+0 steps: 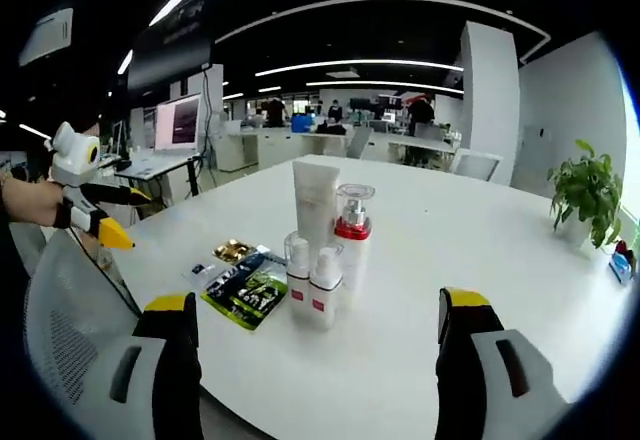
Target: Arrange the skincare products in the storage area until every visible bottle or jar stands upright without overlapping.
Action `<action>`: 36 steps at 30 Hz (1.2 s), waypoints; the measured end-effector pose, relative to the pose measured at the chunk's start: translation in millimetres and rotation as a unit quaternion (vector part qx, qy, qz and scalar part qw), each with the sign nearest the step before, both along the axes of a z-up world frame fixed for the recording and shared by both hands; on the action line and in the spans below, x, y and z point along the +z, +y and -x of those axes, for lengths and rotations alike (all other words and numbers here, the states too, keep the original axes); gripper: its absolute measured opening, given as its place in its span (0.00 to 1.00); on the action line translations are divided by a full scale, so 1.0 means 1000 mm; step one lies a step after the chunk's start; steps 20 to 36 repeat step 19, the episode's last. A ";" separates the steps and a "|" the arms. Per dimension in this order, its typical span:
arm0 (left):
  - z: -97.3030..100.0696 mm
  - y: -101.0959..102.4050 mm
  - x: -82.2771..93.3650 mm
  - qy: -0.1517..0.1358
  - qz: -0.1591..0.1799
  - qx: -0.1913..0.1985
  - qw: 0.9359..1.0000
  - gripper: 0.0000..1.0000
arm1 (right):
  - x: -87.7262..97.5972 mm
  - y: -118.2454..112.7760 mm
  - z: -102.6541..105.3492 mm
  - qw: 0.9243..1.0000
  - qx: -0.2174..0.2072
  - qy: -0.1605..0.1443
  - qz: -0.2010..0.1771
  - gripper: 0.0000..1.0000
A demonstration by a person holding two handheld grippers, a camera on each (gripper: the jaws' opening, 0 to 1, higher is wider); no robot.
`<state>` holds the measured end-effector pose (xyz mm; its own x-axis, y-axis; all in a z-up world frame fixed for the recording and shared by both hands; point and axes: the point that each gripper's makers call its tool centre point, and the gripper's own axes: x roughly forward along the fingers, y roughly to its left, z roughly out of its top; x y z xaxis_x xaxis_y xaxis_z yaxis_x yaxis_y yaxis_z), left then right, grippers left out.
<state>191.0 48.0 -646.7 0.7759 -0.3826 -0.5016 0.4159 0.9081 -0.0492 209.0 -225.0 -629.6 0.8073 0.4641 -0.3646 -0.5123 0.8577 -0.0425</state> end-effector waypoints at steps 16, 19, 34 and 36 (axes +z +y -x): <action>0.000 0.000 -0.004 0.008 0.002 0.001 1.000 0.99 | -0.001 0.000 -0.001 1.000 0.000 0.001 0.001 0.99; 0.001 -0.004 -0.004 0.007 -0.001 -0.001 1.000 0.99 | -0.001 0.000 -0.001 1.000 -0.001 0.003 -0.002 0.99; 0.001 -0.004 -0.004 0.007 -0.001 -0.001 1.000 0.99 | -0.001 0.000 -0.001 1.000 -0.001 0.003 -0.002 0.99; 0.001 -0.004 -0.004 0.007 -0.001 -0.001 1.000 0.99 | -0.001 0.000 -0.001 1.000 -0.001 0.003 -0.002 0.99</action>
